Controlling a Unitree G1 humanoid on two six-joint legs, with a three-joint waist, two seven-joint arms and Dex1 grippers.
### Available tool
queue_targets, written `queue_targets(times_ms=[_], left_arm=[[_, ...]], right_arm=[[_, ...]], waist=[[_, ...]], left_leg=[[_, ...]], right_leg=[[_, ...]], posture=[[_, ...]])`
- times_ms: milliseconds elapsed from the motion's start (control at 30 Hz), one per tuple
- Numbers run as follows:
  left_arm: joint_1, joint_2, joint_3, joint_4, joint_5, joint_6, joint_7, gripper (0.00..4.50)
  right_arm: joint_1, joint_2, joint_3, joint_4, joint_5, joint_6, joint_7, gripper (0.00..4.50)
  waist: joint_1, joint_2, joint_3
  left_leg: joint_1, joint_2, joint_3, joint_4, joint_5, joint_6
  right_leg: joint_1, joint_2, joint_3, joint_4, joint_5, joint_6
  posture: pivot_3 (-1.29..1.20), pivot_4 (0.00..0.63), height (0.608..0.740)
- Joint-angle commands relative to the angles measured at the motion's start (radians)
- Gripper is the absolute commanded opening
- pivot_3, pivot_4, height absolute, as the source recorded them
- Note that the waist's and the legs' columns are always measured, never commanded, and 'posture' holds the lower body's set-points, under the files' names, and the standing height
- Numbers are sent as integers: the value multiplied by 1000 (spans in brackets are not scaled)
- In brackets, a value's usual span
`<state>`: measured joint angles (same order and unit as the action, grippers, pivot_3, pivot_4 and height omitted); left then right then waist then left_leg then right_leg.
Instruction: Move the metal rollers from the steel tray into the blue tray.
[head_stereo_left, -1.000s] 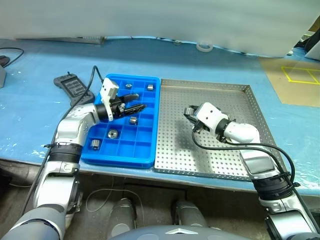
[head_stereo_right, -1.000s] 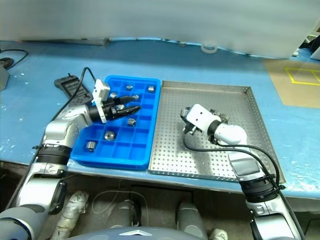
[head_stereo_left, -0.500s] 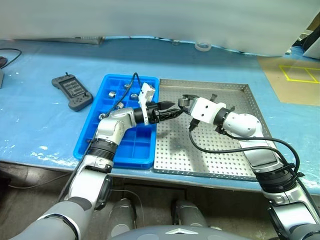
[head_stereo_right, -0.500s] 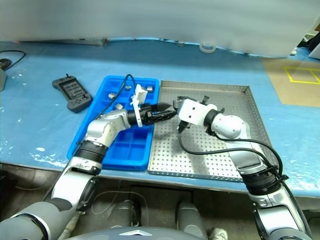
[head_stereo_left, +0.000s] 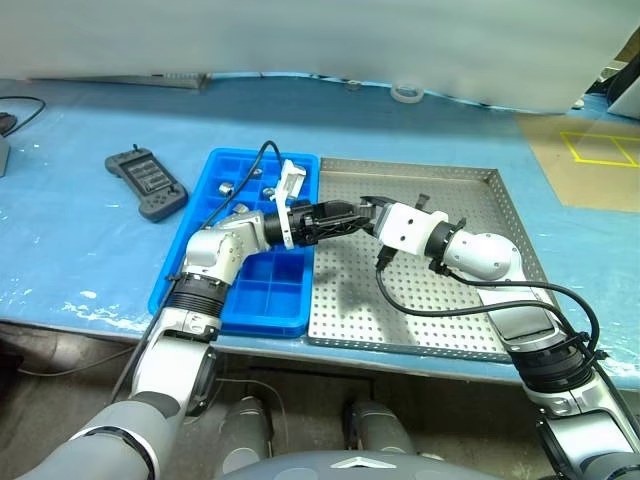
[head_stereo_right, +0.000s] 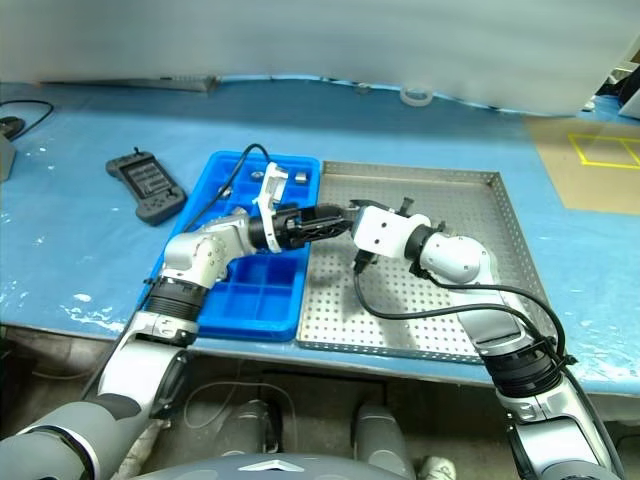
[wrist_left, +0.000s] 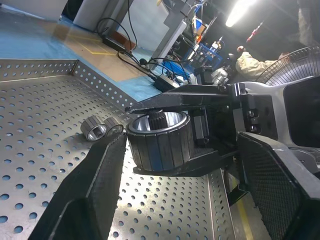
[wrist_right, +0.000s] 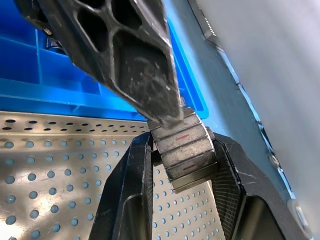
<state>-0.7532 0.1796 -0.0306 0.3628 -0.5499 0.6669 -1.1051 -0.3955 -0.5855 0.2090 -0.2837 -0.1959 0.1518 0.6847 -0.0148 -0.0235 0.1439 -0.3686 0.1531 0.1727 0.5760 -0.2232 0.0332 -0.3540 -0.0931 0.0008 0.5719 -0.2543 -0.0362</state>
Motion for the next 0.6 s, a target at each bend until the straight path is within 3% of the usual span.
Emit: queue_targets(times_ms=[33, 600], left_arm=[[-18, 6, 1, -15, -3, -17, -12, 3692], [-48, -118, 37, 104, 8, -78, 97, 3692]], right_arm=[[-6, -7, -14, -16, 7, -18, 4, 1201], [-4, -12, -21, -6, -3, -39, 9, 1201]], waist=[[1, 0, 0], [0, 0, 0]], left_leg=[[0, 0, 0, 0, 0, 0], [0, 0, 0, 0, -1, 1]], right_leg=[[0, 0, 0, 0, 0, 0], [0, -1, 0, 0, 0, 0]], posture=[[-230, 150, 740], [-238, 150, 740]])
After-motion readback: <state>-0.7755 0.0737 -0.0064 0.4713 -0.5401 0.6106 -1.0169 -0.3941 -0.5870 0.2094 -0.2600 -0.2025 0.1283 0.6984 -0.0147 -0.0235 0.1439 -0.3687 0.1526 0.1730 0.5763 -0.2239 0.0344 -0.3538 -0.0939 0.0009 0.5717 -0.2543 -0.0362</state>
